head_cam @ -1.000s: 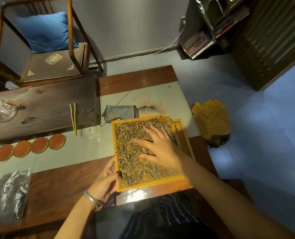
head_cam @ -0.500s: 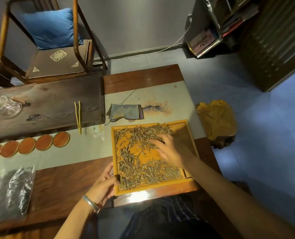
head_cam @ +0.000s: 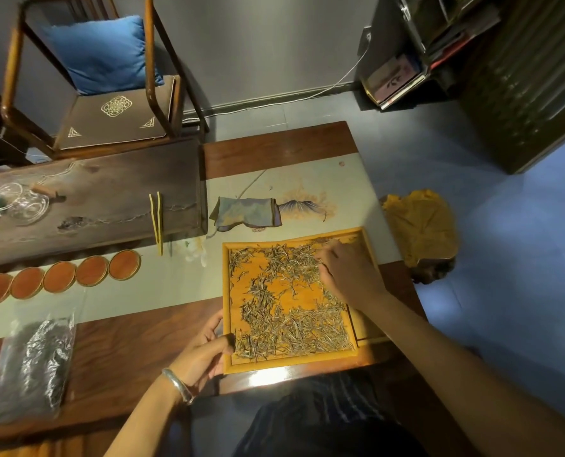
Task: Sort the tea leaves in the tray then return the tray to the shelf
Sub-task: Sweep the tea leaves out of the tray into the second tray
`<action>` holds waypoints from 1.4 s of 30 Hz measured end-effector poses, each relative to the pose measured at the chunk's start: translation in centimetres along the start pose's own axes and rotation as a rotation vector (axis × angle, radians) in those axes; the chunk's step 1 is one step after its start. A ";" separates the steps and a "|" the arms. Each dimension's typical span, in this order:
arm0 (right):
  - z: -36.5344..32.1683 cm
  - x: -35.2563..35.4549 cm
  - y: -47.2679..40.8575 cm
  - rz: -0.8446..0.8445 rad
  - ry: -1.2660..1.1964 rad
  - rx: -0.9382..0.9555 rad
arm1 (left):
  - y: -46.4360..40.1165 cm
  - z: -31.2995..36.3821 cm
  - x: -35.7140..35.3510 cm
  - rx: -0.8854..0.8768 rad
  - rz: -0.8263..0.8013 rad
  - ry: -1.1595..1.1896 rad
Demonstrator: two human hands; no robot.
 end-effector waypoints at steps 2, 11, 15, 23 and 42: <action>-1.3 0.3 -0.2 0.031 -0.075 0.016 | 0.1 -0.1 -0.2 -0.003 -0.017 0.006; -7.9 -2.2 -0.2 -0.162 -0.072 0.237 | 0.6 -0.2 -1.6 0.011 -0.044 0.039; -7.7 -2.9 0.0 -0.173 -0.036 0.226 | 0.8 -0.3 -1.8 -0.010 -0.045 0.037; -3.5 -2.4 1.0 -0.076 -0.053 0.215 | 1.1 -0.7 -1.6 -0.024 -0.034 0.014; -6.4 -0.9 -1.0 0.000 -0.138 0.222 | 0.3 -1.2 -1.1 -0.003 -0.037 0.084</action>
Point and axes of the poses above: each hand's wrist, its own y-axis away from the middle knuckle, its own x-axis out of the back of the hand, z = x × y, the point moved 4 cm from there along -y, towards the middle knuckle, and after that the axes turned 3 degrees about -x, right-handed, at the moved point
